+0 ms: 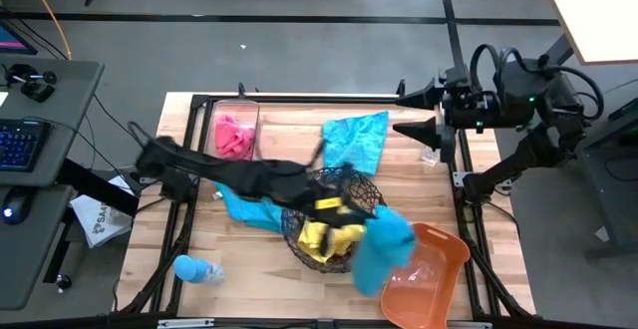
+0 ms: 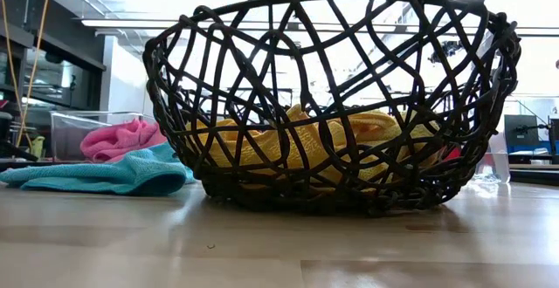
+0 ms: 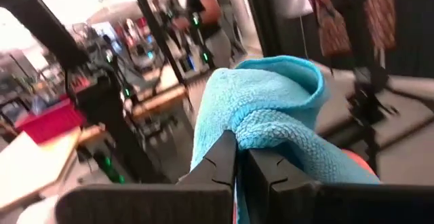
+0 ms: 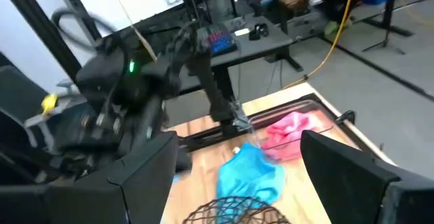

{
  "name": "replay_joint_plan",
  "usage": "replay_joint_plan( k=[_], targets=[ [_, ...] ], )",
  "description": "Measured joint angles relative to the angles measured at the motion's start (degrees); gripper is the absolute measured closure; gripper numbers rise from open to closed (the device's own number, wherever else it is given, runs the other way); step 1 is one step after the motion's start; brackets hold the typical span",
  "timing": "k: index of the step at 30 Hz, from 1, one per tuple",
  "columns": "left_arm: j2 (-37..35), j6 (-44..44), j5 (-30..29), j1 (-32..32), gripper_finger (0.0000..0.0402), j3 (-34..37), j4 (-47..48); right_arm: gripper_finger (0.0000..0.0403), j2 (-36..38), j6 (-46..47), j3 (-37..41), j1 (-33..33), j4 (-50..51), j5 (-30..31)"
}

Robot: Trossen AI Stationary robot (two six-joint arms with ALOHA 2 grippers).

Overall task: Sort microfiber towel by color & place in baskets
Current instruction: Put the bottom left blue towel into the orange bin

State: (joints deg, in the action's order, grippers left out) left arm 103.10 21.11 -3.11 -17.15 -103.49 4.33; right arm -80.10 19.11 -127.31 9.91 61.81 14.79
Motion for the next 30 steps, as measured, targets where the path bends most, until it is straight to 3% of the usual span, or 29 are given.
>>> replay_joint_plan(
  k=[8,14,26,30],
  targets=[
    [18.8,-6.3,5.7,1.5,0.0401,-12.1,-19.7,0.0096,0.0,0.2,-0.1,0.0,3.4,0.2],
    [29.5,-12.5,8.4,0.8,0.0401,-19.0,-27.6,0.0096,-0.1,0.3,0.0,0.0,7.2,1.6],
    [39.0,-23.4,8.7,-1.8,0.0401,-22.3,-35.2,0.0096,-0.1,-0.3,0.0,-1.4,10.3,3.9],
    [40.8,-27.6,12.5,-2.6,0.0401,-22.3,-35.4,0.0096,-0.1,-0.3,0.0,-2.4,10.4,4.1]
  ],
)
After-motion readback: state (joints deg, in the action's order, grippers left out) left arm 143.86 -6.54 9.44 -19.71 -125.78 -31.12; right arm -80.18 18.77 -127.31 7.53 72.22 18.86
